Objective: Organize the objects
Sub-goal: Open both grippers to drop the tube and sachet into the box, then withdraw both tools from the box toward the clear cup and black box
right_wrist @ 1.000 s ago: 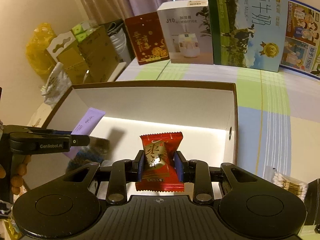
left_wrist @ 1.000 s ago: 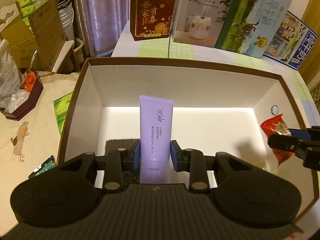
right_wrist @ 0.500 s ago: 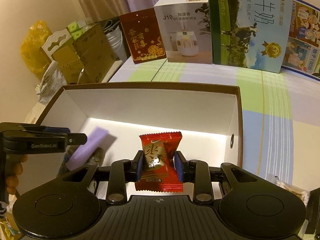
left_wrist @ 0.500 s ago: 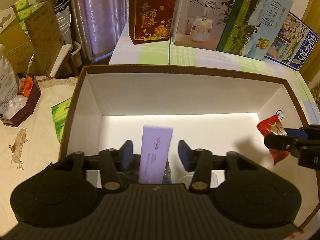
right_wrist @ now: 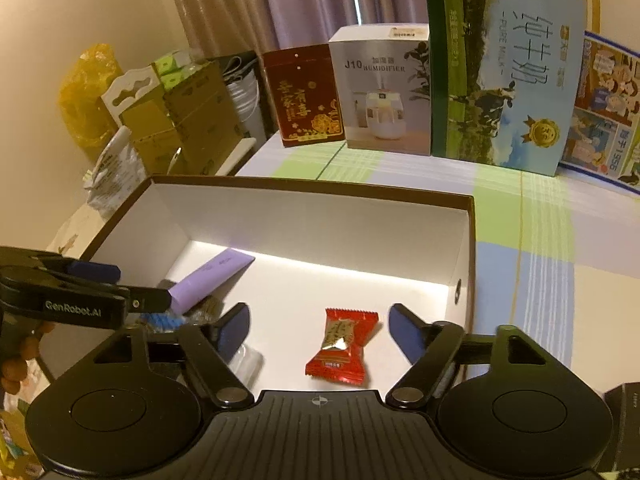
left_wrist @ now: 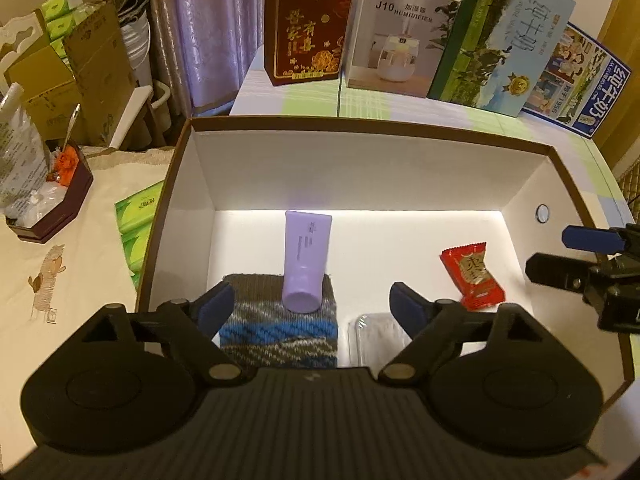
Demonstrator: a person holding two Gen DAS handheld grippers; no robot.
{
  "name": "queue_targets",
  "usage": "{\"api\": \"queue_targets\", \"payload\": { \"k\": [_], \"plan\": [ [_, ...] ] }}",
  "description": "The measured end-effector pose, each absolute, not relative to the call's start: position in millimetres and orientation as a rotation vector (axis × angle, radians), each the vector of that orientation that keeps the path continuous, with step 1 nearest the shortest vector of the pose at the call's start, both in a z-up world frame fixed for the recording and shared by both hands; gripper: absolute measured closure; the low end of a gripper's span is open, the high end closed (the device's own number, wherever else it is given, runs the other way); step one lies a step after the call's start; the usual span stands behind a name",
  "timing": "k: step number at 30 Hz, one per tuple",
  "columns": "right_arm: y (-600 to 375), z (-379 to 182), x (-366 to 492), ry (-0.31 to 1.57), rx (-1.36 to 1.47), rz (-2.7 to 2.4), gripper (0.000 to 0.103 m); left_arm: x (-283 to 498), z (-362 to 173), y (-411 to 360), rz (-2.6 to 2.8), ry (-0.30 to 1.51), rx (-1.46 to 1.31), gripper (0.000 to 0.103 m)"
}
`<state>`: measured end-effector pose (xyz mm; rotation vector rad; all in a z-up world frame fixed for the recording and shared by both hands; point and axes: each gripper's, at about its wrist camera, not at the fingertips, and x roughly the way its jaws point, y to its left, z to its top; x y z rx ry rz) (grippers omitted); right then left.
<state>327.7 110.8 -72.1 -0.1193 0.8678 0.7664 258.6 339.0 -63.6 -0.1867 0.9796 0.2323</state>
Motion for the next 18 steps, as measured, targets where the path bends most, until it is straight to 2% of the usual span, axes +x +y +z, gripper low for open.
{"api": "queue_targets", "payload": {
  "k": [8, 18],
  "plan": [
    [96, -61, 309, 0.875, -0.094, 0.769, 0.011, 238, -44, 321, 0.248, 0.967, -0.176, 0.016],
    [70, -46, 286, 0.865, -0.066, 0.754, 0.008, 211, -26, 291, 0.218, 0.952, -0.185, 0.014]
  ]
}}
